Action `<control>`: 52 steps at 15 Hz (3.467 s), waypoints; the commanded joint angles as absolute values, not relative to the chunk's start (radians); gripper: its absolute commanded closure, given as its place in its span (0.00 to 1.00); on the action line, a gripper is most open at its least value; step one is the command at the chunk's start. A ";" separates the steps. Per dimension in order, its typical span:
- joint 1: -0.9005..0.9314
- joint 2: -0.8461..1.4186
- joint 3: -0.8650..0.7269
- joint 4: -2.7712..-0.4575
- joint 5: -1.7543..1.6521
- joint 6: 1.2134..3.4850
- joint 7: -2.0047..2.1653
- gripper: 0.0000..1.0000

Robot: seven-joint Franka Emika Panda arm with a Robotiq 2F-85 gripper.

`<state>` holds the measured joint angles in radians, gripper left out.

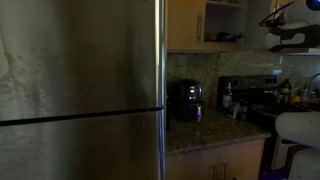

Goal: Open the right door of the cabinet above the air fryer

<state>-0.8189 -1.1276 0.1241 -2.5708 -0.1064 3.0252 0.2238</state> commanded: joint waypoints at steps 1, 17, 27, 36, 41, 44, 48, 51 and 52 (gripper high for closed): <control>-0.953 -1.144 -0.001 -2.662 -0.147 3.067 0.121 1.00; -0.689 -1.486 0.053 -2.801 -0.100 2.300 0.095 0.11; -0.584 -1.394 -0.032 -2.751 -0.267 2.541 0.249 0.00; -0.698 -0.912 -0.297 -2.496 -0.279 3.166 0.367 0.00; -0.700 -0.619 -0.332 -2.275 -0.123 3.121 0.136 0.00; -0.547 -0.499 -0.472 -2.118 -0.105 2.958 -0.030 0.00; -0.326 -0.472 -0.674 -1.982 0.003 2.663 -0.255 0.00; -0.343 -0.459 -0.672 -1.973 -0.026 2.627 -0.254 0.00; -0.333 -0.453 -0.689 -1.934 -0.027 2.569 -0.282 0.00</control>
